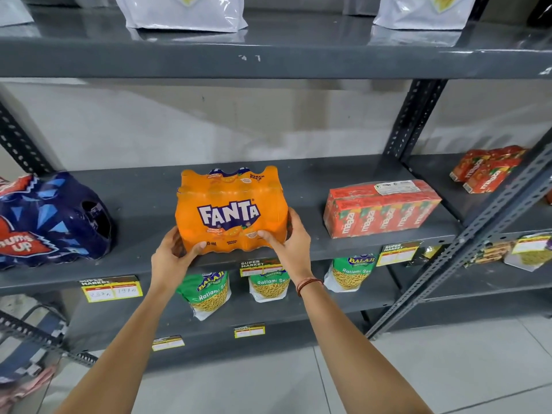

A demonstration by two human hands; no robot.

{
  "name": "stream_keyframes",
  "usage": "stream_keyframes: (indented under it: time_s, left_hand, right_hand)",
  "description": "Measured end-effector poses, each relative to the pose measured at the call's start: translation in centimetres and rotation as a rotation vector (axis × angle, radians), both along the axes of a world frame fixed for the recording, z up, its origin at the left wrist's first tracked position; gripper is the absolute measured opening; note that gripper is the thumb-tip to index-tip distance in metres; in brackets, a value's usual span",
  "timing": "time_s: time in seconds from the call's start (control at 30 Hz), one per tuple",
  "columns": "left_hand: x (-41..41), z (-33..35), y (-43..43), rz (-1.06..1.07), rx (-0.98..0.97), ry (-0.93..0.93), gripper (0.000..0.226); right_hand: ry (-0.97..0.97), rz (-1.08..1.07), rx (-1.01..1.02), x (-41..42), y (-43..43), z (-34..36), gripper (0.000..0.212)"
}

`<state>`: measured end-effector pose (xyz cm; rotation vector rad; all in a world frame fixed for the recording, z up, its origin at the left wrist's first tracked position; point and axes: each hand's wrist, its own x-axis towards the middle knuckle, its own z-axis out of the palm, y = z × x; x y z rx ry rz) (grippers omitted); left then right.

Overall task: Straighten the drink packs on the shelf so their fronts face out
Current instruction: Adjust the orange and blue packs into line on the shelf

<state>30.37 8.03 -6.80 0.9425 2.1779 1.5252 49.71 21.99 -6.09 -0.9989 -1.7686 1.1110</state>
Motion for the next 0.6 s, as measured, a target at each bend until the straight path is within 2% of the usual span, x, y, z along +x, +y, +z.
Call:
stream_keyframes:
  time_s: [0.1, 0.17, 0.27, 0.37, 0.5, 0.6]
  left_hand:
    - [-1.0, 0.6, -1.9, 0.079, 0.093, -0.004, 0.061]
    - [-1.8, 1.0, -3.6, 0.171, 0.155, 0.029, 0.044]
    - [-4.3, 1.4, -7.3, 0.369, 0.233, 0.104, 0.028]
    - [-7.5, 1.7, -11.3, 0.554, 0.281, 0.136, 0.026]
    - [-12.3, 2.7, -15.2, 0.686, 0.261, 0.146, 0.042]
    - [-15.7, 3.3, -16.8, 0.686, 0.194, 0.099, 0.066]
  right_hand:
    - [0.058, -0.264, 0.194, -0.1, -2.2, -0.3, 0.052]
    - [0.075, -0.314, 0.296, -0.8, -4.1, -0.4, 0.036]
    - [0.069, -0.13, 0.422, -4.0, -7.4, -0.3, 0.025]
    - [0.053, 0.062, 0.536, -8.4, -10.6, 0.3, 0.022]
    - [0.002, 0.297, 0.478, -14.7, -14.4, 1.3, 0.028]
    - [-0.08, 0.435, 0.315, -19.0, -16.3, 1.5, 0.048]
